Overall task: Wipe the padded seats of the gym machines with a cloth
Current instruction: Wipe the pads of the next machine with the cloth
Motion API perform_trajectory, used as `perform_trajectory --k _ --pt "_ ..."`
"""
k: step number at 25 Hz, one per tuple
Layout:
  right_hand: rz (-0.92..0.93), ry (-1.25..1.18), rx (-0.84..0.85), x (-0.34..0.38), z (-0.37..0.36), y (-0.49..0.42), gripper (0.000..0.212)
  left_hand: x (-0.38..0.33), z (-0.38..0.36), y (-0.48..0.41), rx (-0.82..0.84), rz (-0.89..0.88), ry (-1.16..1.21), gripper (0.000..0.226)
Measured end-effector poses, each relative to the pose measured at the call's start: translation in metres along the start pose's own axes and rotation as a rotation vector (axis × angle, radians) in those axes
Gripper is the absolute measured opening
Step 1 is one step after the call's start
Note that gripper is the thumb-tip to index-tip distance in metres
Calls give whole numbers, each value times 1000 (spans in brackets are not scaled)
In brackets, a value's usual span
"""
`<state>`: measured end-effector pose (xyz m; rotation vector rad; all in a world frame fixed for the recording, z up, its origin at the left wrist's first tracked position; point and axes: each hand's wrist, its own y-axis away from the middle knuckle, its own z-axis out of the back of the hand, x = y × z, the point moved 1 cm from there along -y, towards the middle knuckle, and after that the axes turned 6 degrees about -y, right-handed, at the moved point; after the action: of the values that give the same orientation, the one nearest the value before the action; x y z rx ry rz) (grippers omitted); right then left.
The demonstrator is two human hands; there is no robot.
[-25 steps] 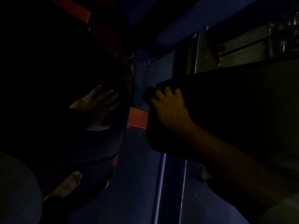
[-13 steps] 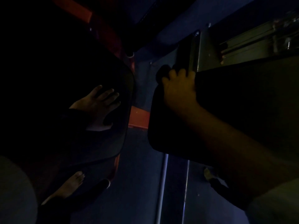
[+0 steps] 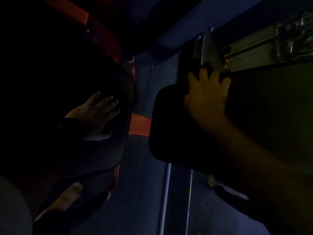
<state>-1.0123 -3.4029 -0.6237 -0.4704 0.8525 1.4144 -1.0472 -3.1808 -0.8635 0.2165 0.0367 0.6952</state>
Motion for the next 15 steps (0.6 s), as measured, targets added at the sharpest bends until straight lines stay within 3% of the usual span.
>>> perform_trajectory --k 2,4,6,7,9,11,13,14,15 --pt "202 152 1 16 -13 27 67 1 0 0 -5 2 3 92" --pt "321 40 61 0 -17 20 69 1 -3 -1 7 5 5 92" --pt "52 -58 39 -14 2 -2 67 0 -2 -1 21 3 14 93" --pt "21 -18 -12 -10 4 -2 67 0 -2 -1 26 2 13 93" --pt "213 137 6 8 -8 25 70 1 1 0 23 8 -16 93" --pt "315 28 68 -5 -11 20 69 1 2 0 31 6 -24 92" --pt "15 -61 -4 -24 8 -1 63 0 1 0 44 -1 -13 92" --pt "-27 -6 -43 -23 10 0 64 -1 0 -1 32 0 -15 93" --pt "46 94 -42 -12 2 8 67 0 0 -1 19 2 -19 93"
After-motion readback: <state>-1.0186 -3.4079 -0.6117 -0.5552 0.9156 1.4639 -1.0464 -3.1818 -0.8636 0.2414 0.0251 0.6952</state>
